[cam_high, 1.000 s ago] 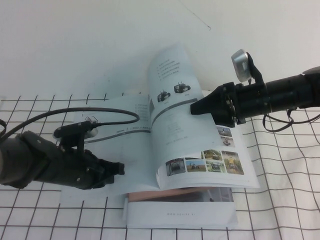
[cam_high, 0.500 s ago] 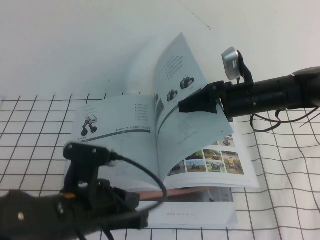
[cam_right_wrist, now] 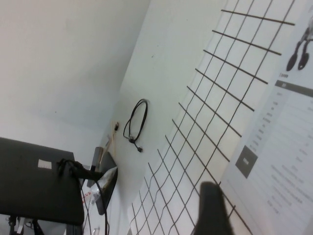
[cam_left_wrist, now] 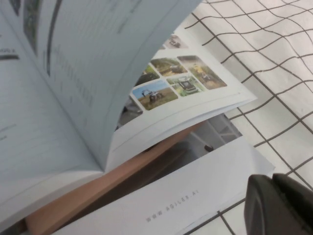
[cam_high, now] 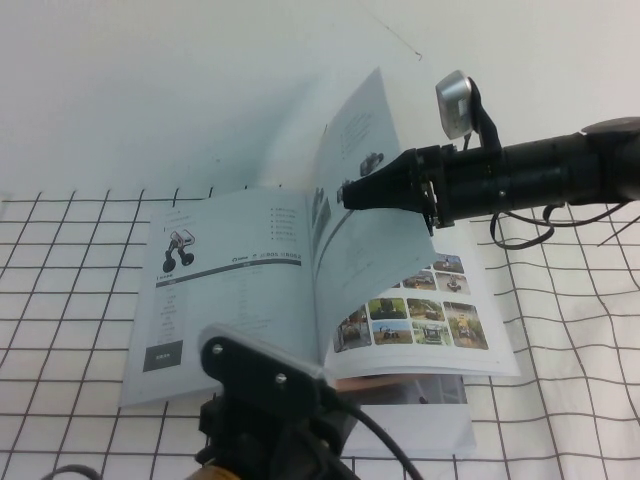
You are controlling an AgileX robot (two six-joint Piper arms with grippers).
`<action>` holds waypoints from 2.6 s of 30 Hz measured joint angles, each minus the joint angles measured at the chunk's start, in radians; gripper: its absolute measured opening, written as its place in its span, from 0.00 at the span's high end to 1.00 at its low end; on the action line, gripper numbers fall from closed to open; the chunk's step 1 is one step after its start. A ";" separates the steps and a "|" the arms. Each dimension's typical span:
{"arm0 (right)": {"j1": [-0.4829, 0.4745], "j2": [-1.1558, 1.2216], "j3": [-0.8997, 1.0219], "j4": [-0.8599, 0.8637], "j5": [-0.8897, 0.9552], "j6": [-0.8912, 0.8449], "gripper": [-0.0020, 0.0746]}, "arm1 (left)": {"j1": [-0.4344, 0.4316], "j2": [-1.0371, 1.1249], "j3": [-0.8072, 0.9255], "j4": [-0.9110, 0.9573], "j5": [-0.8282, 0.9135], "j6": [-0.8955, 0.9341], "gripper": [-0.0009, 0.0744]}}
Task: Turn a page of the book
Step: Open the closed book
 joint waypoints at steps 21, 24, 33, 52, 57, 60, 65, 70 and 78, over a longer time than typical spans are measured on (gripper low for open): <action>0.090 -0.008 0.000 0.007 0.002 0.005 0.40 | 0.002 0.258 -0.077 0.121 -0.383 -0.023 0.99; 0.090 -0.011 0.000 0.013 0.002 0.008 0.40 | 0.022 0.258 -0.077 0.117 -0.358 -0.023 0.99; 0.090 -0.079 0.000 0.028 0.002 0.010 0.40 | 0.081 0.258 -0.077 -0.059 -0.325 -0.025 0.99; 0.090 -0.102 0.000 0.010 0.008 -0.010 0.40 | -0.043 0.258 -0.077 -0.095 -0.196 0.020 0.99; 0.090 -0.102 0.000 0.006 0.008 -0.010 0.40 | -0.192 0.258 -0.077 0.064 -0.359 0.023 0.99; 0.090 -0.102 0.000 0.006 0.008 -0.010 0.40 | -0.189 0.258 -0.077 0.132 -0.413 -0.022 0.99; 0.090 -0.102 0.000 0.006 0.008 -0.010 0.40 | -0.047 0.258 -0.081 0.197 -0.345 -0.096 0.99; 0.090 -0.102 0.000 0.004 0.008 -0.010 0.40 | 0.058 0.259 -0.105 0.337 -0.221 -0.114 0.99; 0.090 -0.102 0.000 0.002 0.008 -0.010 0.40 | 0.175 0.259 -0.157 0.374 -0.193 -0.124 0.99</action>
